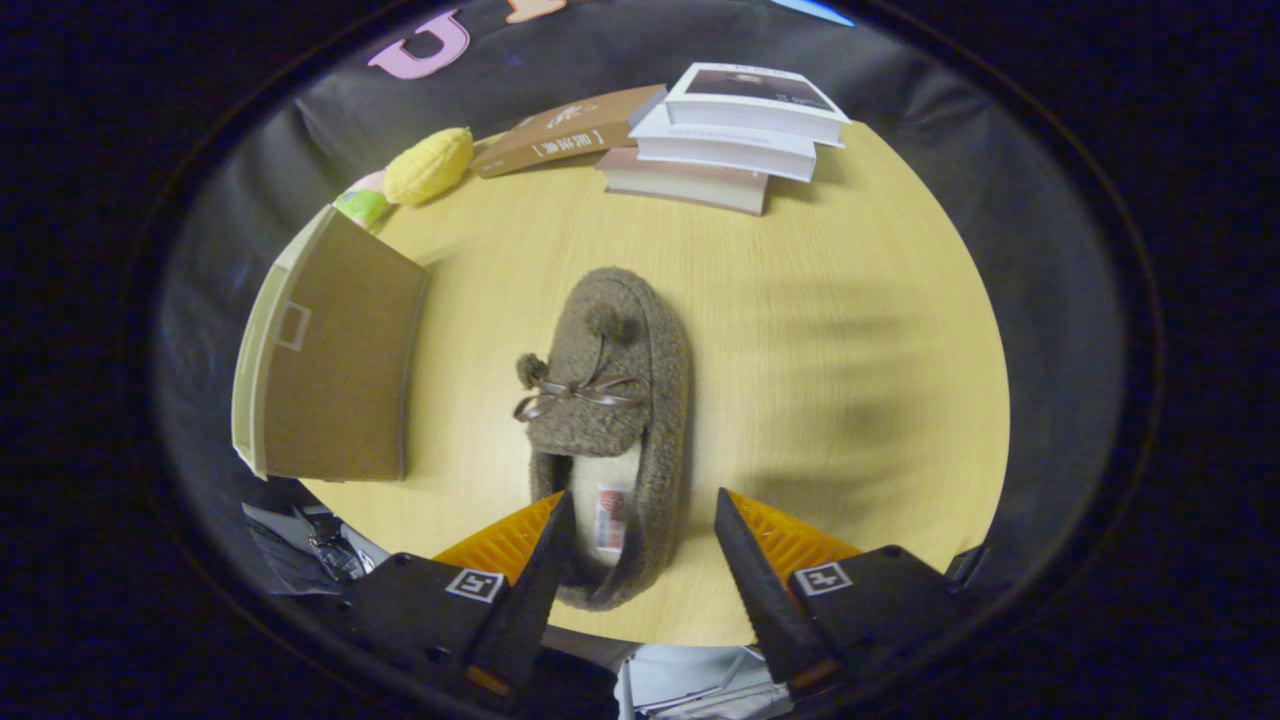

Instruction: Open the storage box then place both shoes into the box .Put the left shoe in first, then the right shoe, with the right side of both shoes facing outward in a uniform manner.

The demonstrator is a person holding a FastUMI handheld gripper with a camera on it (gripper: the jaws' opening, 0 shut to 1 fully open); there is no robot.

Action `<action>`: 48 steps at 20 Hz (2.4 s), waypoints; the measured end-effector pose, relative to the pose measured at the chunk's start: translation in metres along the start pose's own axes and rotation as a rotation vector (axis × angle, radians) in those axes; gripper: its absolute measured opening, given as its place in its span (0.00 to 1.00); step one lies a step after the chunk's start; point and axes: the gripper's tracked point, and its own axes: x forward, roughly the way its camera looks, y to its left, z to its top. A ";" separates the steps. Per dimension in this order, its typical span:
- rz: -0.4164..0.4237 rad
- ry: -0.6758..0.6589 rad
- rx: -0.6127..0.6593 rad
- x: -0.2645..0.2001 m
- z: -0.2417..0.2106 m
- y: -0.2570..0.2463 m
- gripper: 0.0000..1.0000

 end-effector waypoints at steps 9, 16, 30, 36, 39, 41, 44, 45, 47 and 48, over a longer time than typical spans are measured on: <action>-0.069 0.052 -0.051 0.024 -0.004 -0.013 0.13; -0.092 0.068 -0.022 0.026 -0.006 -0.013 0.07; 0.160 -0.034 0.185 -0.040 0.024 0.063 0.03; 0.344 -0.079 0.140 -0.106 0.064 0.154 0.03; 0.417 -0.072 0.083 -0.122 0.077 0.203 0.03; 0.446 -0.049 0.062 -0.122 0.081 0.234 0.03; 0.480 -0.013 0.038 -0.116 0.082 0.281 0.03; 0.492 -0.004 0.024 -0.113 0.082 0.297 0.03; 0.492 0.014 0.004 -0.101 0.080 0.319 0.03; 0.472 0.022 -0.008 -0.091 0.078 0.324 0.03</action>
